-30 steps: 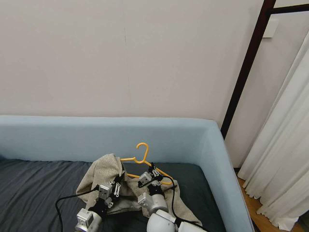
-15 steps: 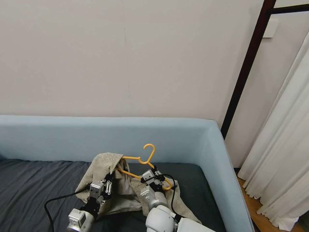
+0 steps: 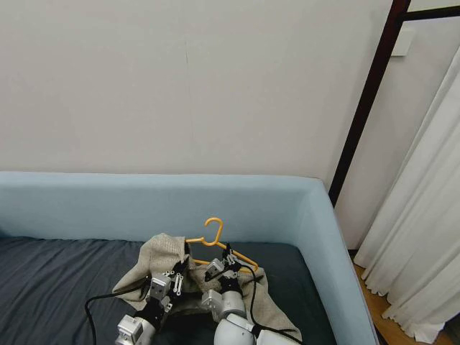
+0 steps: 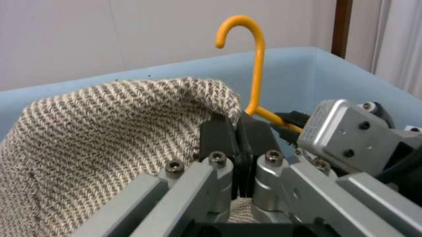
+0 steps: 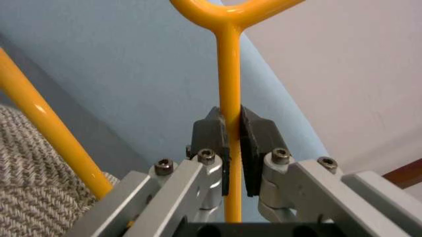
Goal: Pick up the clothes from the sofa and hang them on the clothes hanger.
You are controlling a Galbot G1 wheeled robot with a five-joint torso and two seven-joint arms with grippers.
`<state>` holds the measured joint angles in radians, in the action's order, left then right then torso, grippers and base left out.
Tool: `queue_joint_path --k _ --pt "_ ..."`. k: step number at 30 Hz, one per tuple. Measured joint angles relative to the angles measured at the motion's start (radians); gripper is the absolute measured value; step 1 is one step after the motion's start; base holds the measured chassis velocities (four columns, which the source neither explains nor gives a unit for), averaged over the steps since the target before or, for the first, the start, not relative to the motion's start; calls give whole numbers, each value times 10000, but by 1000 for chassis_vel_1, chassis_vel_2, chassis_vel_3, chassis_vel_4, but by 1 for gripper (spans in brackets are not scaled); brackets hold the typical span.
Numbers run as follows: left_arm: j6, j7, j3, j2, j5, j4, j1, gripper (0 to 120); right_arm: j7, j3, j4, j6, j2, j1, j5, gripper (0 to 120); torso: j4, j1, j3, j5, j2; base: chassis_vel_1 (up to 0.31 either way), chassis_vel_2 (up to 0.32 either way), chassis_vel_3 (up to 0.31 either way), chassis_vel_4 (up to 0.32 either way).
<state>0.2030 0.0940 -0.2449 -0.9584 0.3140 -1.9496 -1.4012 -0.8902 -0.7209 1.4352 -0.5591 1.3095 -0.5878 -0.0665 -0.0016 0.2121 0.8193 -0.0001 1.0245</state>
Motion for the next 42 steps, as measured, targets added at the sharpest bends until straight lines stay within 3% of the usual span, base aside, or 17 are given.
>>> queue_joint_path --k 11,17,21,26,32,37,40,41,42 --pt "323 14 -70 -3 -257 681 18 0 249 635 261 1418 12 41 377 5 0 0 0 -1 0 0 0 0 0" --pt "639 278 -61 -98 -423 889 59 1 465 889 -51 2436 65 25 1395 5 0 0 0 0 0 0 0 0 0" --pt "1136 341 -133 -139 -630 979 63 11 499 980 -422 2905 102 4 1967 5 0 0 0 0 0 0 0 0 0" --pt "2216 89 -530 -176 -1213 1153 -90 34 490 1352 -1261 3770 371 38 2757 5 0 0 0 -1 0 0 0 0 0" --pt "2613 -114 -888 86 -1390 1053 -504 52 391 1726 -1808 4223 587 77 3023 5 2 0 0 -1 0 0 0 0 0" --pt "2860 -398 -1421 692 -851 426 -1115 68 346 2002 -2090 4502 729 19 3282 5 4 0 0 -3 -1 0 0 0 0" --pt "2694 -957 -1880 2092 1208 -307 -1073 84 337 2113 -2141 4764 762 -109 3807 5 3 -1 0 -3 0 0 0 0 0" --pt "2694 -957 -1880 2092 1208 -307 -1073 84 337 2113 -2141 4764 762 -109 3807 5 3 -1 0 -3 0 0 0 0 0" --pt "2528 -1213 -1990 2694 1961 -388 -909 88 339 2149 -2150 4856 769 -153 4069 5 1 -1 0 -4 0 0 0 0 0"
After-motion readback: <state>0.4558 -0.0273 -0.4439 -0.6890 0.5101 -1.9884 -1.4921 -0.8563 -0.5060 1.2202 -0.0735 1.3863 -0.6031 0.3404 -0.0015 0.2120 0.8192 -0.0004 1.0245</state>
